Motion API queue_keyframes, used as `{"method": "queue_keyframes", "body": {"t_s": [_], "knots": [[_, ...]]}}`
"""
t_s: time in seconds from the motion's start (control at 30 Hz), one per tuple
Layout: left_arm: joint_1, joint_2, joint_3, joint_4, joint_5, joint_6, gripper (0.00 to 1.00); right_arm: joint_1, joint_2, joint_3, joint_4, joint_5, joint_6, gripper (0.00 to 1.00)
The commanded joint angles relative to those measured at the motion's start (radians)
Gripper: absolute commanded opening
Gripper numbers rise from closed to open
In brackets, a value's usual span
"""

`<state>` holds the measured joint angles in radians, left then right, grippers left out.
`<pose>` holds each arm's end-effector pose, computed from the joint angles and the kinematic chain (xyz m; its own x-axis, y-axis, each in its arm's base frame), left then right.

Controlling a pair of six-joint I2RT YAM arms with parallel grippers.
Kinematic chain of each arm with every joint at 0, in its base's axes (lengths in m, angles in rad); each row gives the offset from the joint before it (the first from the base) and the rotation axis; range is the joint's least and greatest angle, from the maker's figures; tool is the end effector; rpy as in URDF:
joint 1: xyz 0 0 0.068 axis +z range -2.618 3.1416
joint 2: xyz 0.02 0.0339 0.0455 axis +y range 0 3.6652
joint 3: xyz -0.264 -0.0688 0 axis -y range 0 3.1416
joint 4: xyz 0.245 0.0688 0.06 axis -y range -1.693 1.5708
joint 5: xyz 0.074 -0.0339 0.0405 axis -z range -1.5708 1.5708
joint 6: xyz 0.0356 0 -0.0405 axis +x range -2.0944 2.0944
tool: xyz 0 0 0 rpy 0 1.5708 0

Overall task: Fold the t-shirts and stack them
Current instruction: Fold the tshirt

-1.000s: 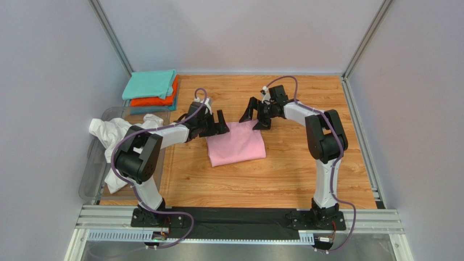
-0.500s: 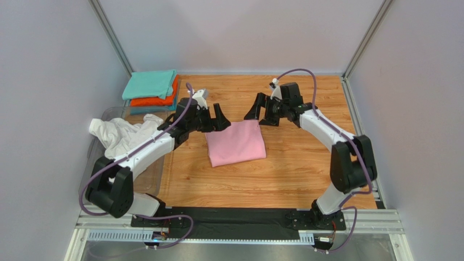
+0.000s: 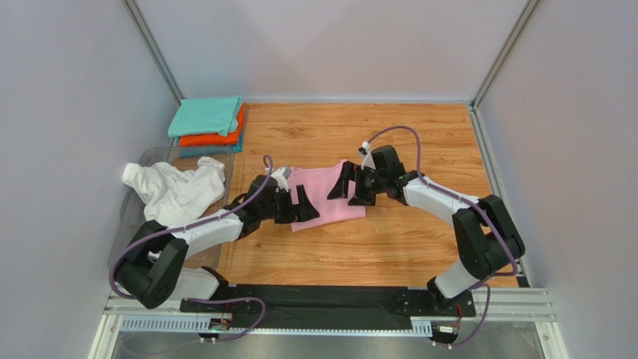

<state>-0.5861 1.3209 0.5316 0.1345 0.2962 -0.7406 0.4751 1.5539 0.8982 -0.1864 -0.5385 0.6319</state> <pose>0.2072 -0.1500 0.1718 -0.8616 -0.2026 -0.4655 0.1905 0.7209 -0.6664 0.2726 0.1608 0.1976 -0.9466 0.0833 -0.3113 -0.1700 0.6915 0.7021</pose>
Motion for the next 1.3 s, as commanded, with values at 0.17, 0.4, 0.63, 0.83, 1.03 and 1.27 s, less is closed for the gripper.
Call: {"method": "queue_keyframes", "body": {"t_s": [0.17, 0.4, 0.63, 0.83, 1.03, 1.27], "knots": [[0.000, 0.049, -0.041, 0.102, -0.045, -0.017, 1.00, -0.016, 0.092, -0.051, 0.085, 0.090, 0.006, 1.00], [0.000, 0.052, -0.059, 0.071, -0.086, -0.011, 1.00, -0.075, 0.129, -0.140, 0.136, 0.071, -0.018, 1.00], [0.000, 0.017, -0.050, 0.031, -0.109, 0.004, 1.00, -0.098, 0.117, -0.179, 0.171, 0.028, -0.043, 1.00], [0.000, -0.135, 0.039, -0.139, -0.157, 0.061, 1.00, -0.098, 0.009, -0.154, 0.101, 0.026, -0.066, 1.00], [0.000, -0.391, 0.106, -0.335, -0.255, 0.107, 1.00, -0.098, -0.260, -0.119, -0.067, 0.109, -0.103, 1.00], [0.003, -0.589, 0.096, -0.542, -0.497, 0.050, 1.00, -0.098, -0.616, -0.137, -0.276, 0.332, -0.110, 1.00]]}}
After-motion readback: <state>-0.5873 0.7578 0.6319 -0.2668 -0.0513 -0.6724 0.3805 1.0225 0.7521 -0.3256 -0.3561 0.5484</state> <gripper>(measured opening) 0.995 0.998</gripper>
